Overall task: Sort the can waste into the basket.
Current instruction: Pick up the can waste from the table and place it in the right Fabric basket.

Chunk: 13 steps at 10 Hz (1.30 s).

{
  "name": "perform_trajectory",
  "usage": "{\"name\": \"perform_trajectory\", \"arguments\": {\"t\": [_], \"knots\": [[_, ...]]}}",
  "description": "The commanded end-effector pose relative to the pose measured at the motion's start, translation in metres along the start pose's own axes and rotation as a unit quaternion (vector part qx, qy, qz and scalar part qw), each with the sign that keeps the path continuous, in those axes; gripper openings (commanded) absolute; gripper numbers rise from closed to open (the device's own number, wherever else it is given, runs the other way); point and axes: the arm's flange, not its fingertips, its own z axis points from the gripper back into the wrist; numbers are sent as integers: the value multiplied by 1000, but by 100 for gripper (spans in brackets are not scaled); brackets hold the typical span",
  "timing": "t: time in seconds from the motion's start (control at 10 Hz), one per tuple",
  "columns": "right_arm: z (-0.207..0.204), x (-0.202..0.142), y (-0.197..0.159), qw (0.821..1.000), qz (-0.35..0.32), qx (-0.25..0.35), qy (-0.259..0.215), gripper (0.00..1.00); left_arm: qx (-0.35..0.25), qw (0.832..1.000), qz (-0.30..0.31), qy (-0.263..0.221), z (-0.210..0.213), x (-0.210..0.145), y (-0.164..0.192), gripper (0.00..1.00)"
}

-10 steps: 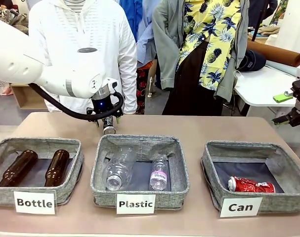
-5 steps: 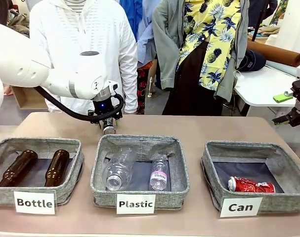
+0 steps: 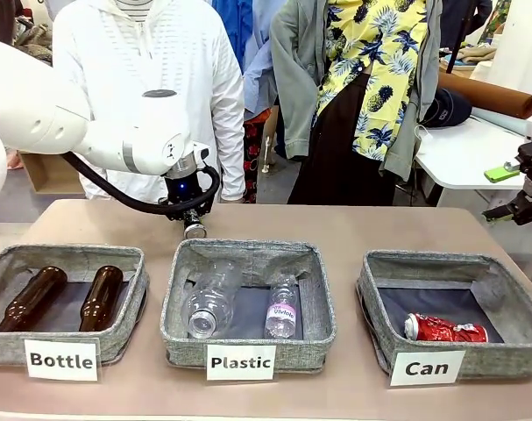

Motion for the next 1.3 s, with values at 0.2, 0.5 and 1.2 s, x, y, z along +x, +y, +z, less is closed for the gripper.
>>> {"name": "perform_trajectory", "arguments": {"t": [0.2, 0.5, 1.2], "knots": [[2, -1, 0, 1000, 11, -2, 2, 100, 4, 1000, 14, 6, 3, 5, 3, 0], [2, -1, 0, 1000, 11, -2, 2, 100, -33, 998, -33, -45, 60, -5, 17, 0], [2, -1, 0, 1000, 11, -2, 2, 100, -196, 751, -617, 133, 206, -171, 119, 0]]}}
